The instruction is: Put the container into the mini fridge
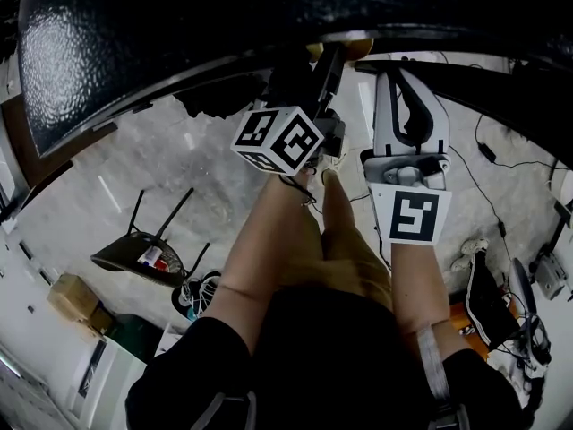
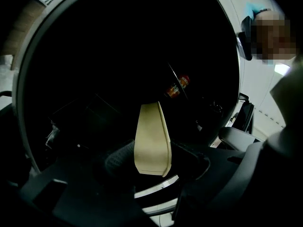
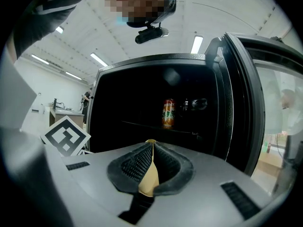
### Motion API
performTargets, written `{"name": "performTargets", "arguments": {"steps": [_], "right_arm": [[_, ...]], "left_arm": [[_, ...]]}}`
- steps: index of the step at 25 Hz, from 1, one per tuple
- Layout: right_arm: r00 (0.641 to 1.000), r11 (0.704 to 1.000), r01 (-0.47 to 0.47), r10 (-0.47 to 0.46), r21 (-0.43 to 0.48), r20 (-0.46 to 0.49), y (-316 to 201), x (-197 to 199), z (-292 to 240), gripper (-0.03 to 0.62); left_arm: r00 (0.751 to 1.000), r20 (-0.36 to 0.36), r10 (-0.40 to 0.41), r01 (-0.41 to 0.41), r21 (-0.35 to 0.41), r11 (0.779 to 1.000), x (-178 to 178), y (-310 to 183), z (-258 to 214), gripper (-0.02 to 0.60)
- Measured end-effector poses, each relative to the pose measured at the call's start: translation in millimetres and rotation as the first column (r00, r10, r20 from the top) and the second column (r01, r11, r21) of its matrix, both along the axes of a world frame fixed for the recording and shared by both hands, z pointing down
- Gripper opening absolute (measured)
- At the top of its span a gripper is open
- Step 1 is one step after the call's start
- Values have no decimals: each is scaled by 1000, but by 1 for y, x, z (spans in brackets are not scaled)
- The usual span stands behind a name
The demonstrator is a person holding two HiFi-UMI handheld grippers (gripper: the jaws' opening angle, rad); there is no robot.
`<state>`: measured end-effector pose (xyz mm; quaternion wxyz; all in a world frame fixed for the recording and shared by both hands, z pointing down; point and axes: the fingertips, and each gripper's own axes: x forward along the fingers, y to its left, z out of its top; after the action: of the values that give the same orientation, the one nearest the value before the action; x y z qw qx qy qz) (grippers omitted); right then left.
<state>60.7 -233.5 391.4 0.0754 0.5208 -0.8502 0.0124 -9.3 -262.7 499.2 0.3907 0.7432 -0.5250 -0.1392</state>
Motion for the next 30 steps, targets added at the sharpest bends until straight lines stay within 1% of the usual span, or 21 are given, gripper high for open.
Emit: {"name": "performTargets", "arguments": {"steps": [3,8,10,14,19,23,27,30], "right_arm": [[1000,1000,0,0,-1,-1,-1,0,0,38],[1000,1000,0,0,5,0,2,2,-2,37],[1000,1000,-1,1,3,-4,2,2,0,37],[1000,1000,-3,3,1,-7,4,0,2,37],[1000,1000,-3,3,0,-10,6,-3,4,38],[1000,1000,0,0,-1,-15,5,-3,6,37],[1000,1000,8,-8,-5,-28,7,-1,8,38],[999,1000,10,-10,-8,-33,8,-3,9,38]], "left_arm": [[1000,-30,-5,5,-15,1000,-1,-2,6,232],[992,-117,-45,39,-55,998,-6,-4,16,232],[985,-161,-64,53,-70,996,-8,-6,20,232],[952,-286,-111,80,-116,990,-15,-7,27,232],[899,-404,-168,102,-180,978,-21,-6,40,232],[862,-468,-193,99,-219,971,-18,-6,49,232],[829,-510,-229,108,-256,961,-15,-6,54,232],[799,-545,-252,116,-273,955,-16,-6,58,232]]}}
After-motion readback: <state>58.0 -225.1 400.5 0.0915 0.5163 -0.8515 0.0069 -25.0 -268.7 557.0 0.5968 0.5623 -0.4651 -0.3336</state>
